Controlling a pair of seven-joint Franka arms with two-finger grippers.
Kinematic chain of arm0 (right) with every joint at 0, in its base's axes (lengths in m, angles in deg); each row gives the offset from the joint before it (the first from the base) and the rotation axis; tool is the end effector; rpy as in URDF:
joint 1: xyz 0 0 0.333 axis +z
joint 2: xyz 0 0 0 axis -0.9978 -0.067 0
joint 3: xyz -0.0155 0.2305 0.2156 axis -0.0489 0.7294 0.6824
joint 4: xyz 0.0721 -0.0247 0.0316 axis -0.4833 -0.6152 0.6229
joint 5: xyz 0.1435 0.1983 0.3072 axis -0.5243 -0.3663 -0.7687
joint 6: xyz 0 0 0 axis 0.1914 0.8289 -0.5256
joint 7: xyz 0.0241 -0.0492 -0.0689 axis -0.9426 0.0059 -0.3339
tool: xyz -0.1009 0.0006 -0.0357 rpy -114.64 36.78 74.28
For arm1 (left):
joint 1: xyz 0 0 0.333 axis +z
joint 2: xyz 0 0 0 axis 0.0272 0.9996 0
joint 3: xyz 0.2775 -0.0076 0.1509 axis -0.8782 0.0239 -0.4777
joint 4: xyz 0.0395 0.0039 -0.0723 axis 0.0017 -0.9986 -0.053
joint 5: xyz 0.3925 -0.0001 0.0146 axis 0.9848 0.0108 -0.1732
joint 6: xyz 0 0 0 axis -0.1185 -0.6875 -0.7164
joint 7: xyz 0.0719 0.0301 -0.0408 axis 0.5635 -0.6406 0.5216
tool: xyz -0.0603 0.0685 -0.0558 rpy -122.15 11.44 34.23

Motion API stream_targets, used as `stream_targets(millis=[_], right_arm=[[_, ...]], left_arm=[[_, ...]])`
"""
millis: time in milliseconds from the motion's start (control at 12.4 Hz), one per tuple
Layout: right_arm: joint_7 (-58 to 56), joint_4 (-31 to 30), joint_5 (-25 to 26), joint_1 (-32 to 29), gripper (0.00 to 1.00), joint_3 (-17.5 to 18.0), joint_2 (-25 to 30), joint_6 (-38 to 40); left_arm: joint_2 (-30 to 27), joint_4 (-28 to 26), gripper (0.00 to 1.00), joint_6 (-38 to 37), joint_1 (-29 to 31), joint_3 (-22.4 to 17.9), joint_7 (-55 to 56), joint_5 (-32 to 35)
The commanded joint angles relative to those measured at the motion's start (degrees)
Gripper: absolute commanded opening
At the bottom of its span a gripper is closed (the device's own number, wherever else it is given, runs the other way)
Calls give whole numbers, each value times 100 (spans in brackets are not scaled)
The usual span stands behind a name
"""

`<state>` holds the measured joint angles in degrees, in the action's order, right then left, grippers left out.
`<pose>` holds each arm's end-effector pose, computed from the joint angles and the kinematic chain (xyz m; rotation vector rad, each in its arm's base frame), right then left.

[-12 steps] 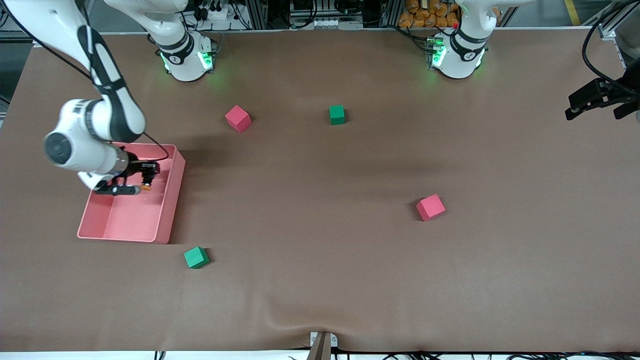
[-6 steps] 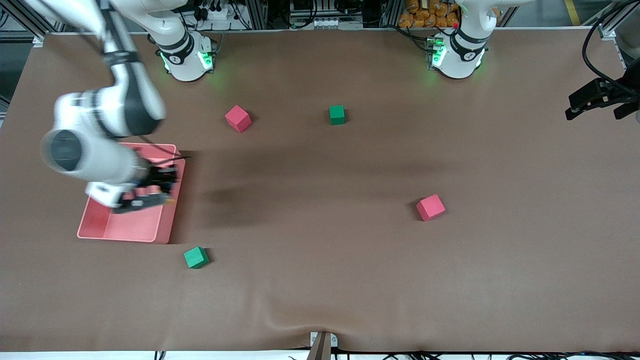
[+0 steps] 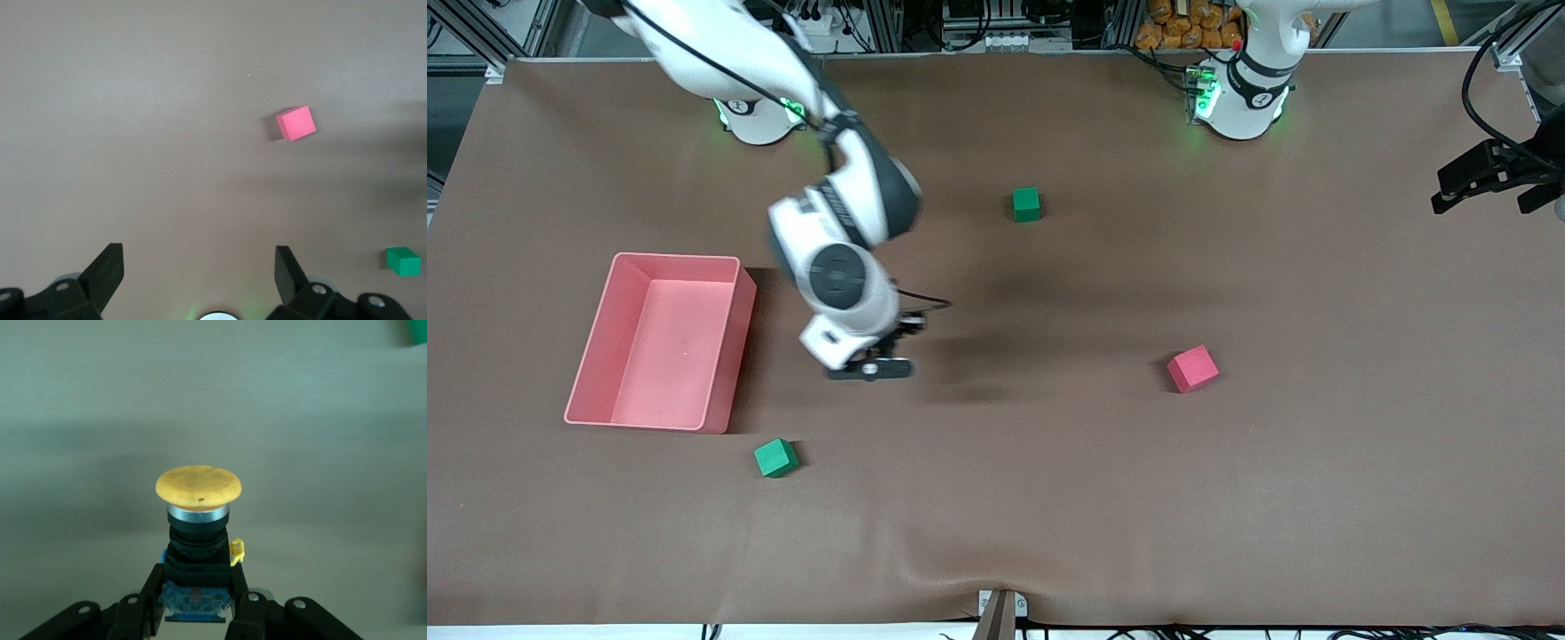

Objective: Place and upright button with both arms
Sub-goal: 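Lift the button out of the tray and carry it to mid-table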

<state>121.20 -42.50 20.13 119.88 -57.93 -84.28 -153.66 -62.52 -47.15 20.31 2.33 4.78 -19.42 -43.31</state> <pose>0.5820 0.3967 0.2973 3.0798 -0.0871 -0.1933 0.5363 -0.0048 0.6589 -3.1359 0.0135 0.0435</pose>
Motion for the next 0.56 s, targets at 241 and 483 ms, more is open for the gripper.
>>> stream_targets(millis=[241,483], right_arm=[[1931,1104,-38,1082,0,-68,-1312,-1632],[1967,1621,-29,1242,0,-77,-1725,-1829]], left_arm=[[26,29,100,-37,29,9,-205,-45],[26,20,100,-37,38,9,-267,-89]])
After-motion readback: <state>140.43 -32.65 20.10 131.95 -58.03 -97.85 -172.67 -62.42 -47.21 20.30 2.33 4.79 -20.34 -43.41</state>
